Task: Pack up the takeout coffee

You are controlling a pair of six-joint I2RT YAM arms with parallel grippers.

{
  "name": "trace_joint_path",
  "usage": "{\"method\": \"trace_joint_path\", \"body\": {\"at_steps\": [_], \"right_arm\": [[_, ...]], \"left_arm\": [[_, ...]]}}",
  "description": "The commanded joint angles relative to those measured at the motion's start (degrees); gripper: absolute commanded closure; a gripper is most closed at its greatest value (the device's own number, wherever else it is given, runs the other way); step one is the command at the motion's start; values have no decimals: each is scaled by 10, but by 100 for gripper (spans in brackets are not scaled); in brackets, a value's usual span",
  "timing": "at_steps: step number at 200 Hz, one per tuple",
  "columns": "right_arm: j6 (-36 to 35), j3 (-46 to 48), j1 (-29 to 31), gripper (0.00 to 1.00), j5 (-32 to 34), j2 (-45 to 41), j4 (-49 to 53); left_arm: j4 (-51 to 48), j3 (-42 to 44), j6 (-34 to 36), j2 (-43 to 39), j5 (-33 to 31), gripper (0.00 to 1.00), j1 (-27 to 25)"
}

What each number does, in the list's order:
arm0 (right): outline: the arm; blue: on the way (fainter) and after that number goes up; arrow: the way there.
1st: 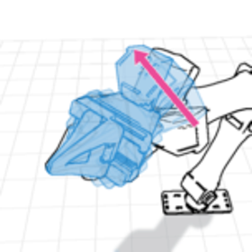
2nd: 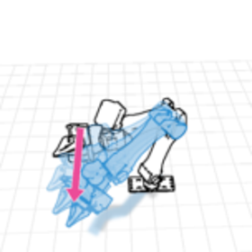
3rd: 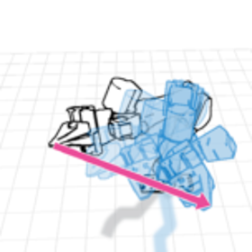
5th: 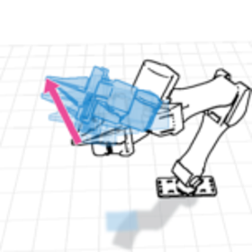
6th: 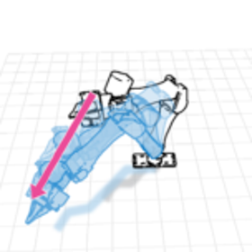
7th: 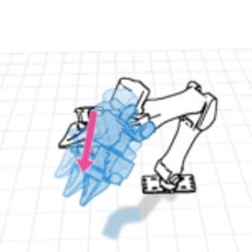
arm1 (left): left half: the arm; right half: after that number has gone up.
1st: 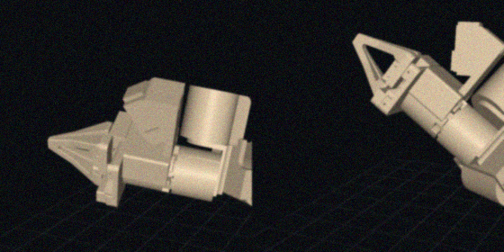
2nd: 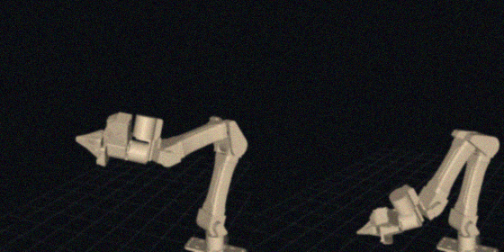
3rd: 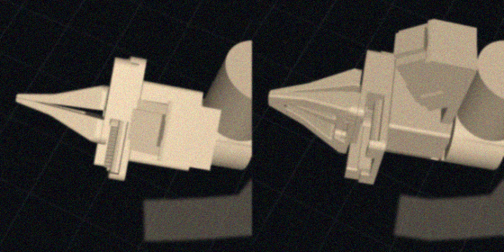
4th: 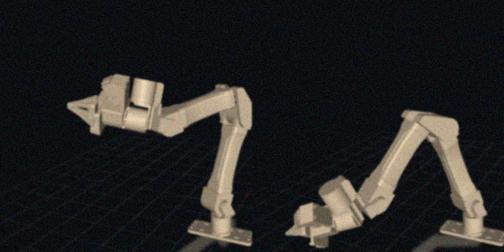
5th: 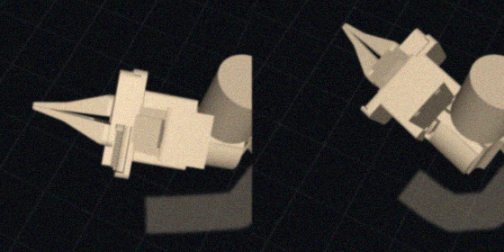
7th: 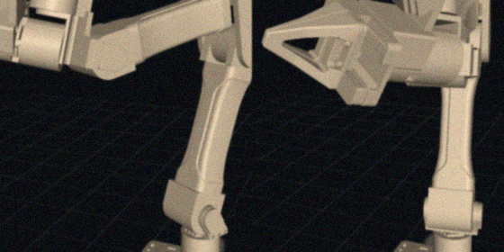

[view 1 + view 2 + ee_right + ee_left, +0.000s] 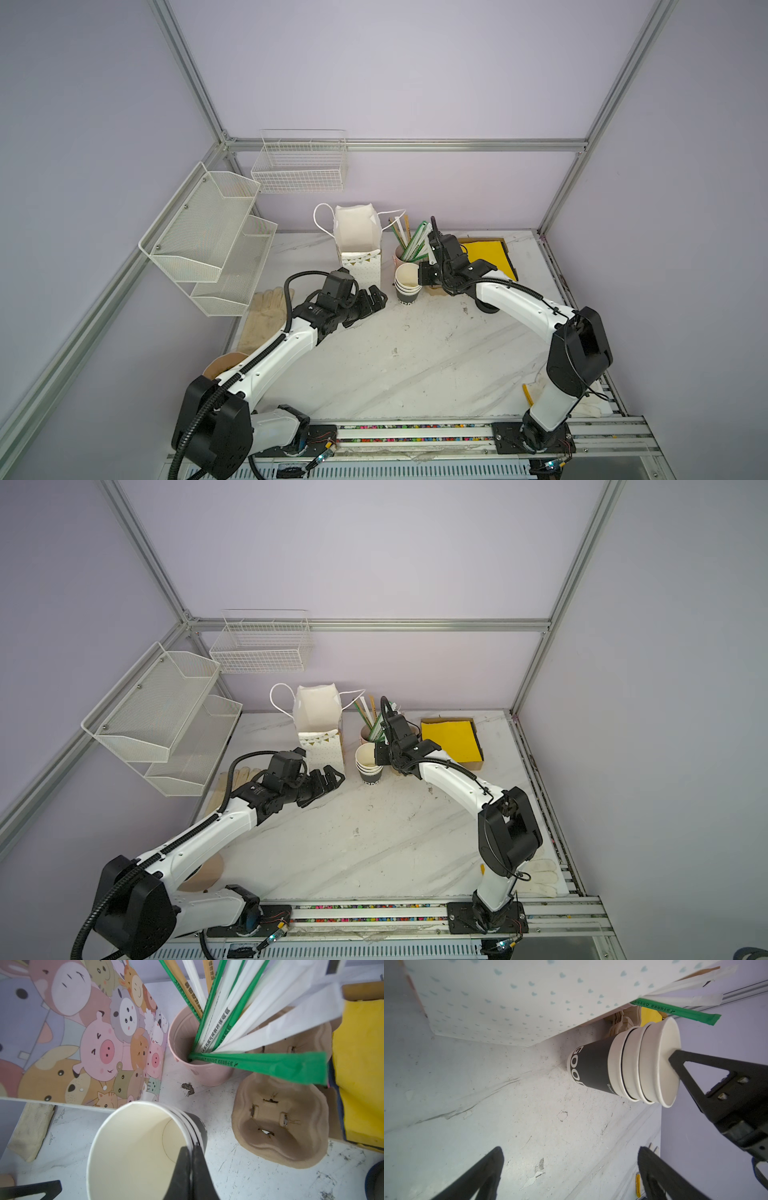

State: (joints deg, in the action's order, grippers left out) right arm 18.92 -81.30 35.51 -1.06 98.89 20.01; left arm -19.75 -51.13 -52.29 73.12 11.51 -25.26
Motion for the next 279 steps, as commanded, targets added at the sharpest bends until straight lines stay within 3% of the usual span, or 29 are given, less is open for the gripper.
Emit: {"method": "trace_joint_path", "body": {"at_steps": [1,135,184,279], "right_arm": [[-6,2,1,100,-10,-13,-19],[-6,15,1,100,-16,-7,-16],[-6,12,1,100,-15,-10,-16],[-4,22,1,100,-36,-9,-25]], "left_arm": [[62,-26,-25,10,21,0,-4],[176,-11,-69,73,34,0,-5],[177,-14,-71,115,37,0,-5],[190,-5,-72,119,22,0,-5]]}}
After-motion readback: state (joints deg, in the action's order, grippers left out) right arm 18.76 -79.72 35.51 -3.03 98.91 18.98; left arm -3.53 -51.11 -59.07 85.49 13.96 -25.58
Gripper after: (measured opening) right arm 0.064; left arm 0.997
